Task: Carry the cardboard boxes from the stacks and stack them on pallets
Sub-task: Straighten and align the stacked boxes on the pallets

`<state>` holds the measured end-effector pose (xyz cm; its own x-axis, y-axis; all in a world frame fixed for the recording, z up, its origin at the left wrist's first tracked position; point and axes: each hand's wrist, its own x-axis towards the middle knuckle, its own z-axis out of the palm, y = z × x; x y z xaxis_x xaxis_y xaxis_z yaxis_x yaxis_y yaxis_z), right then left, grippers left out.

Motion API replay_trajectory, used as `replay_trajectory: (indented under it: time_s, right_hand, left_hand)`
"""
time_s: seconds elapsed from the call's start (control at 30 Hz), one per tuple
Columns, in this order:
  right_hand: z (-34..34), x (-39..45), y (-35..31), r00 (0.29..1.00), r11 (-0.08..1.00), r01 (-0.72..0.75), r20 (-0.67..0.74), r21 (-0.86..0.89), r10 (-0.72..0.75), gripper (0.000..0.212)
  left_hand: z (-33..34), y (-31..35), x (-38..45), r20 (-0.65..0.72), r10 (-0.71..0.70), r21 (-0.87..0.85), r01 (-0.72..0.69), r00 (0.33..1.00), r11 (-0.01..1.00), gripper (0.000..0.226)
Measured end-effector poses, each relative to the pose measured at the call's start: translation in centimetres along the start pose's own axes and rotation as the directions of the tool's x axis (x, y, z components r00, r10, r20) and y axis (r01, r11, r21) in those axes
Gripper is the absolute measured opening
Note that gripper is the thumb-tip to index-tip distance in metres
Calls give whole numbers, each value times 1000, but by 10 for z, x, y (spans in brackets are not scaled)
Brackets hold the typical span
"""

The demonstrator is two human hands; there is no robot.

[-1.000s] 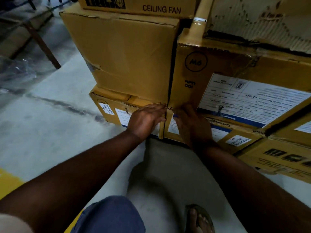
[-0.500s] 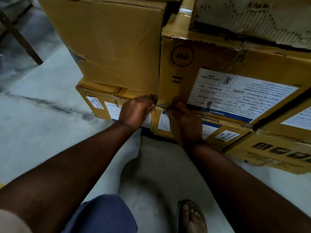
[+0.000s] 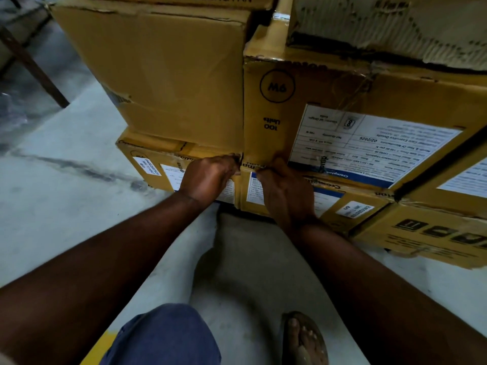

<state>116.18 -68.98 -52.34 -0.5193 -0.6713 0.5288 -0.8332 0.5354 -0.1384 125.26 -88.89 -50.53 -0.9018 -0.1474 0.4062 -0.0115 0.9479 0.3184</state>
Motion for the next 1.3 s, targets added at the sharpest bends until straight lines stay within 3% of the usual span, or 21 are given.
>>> replay_trajectory:
  time_s: [0.3, 0.43, 0.53, 0.67, 0.87, 1.0, 1.07, 1.17, 1.3]
  right_hand:
    - [2, -3, 0, 1000, 999, 7, -13, 46, -6, 14]
    - [6, -4, 1, 999, 997, -24, -26, 80, 26, 12]
    - [-1, -6, -2, 994, 975, -95, 68, 201, 83, 29]
    - [-41, 1, -12, 943, 938, -220, 303, 267, 135, 46]
    - [-182, 60, -58, 857, 914, -307, 495, 264, 145, 47]
    - [-288, 98, -106, 824, 838, -392, 550, 379, 136, 43]
    - [-343, 118, -130, 794, 804, -453, 585, 386, 167, 42]
    - [-408, 135, -176, 767, 752, -539, 590, 379, 252, 41]
    - [-444, 163, -243, 795, 790, -493, 557, 365, 239, 36]
  left_hand:
    - [-7, 6, -5, -10, 53, 8, -53, 999, 999, 28]
    - [-1, 0, -9, 52, 73, -4, -73, 996, 997, 35]
    - [2, 2, -12, 60, 17, -2, -17, 998, 1000, 47]
    - [-18, 27, -11, 81, -111, -82, 117, 991, 990, 37]
    - [-151, 84, -10, 106, -165, -145, 179, 981, 973, 27]
    - [-269, 127, 1, 113, -322, -130, 335, 940, 933, 31]
    - [-336, 151, 8, 182, -387, -152, 415, 904, 897, 33]
    - [-416, 171, 3, 248, -450, -174, 497, 858, 850, 35]
    - [-495, 147, -23, 261, -516, -244, 572, 816, 783, 35]
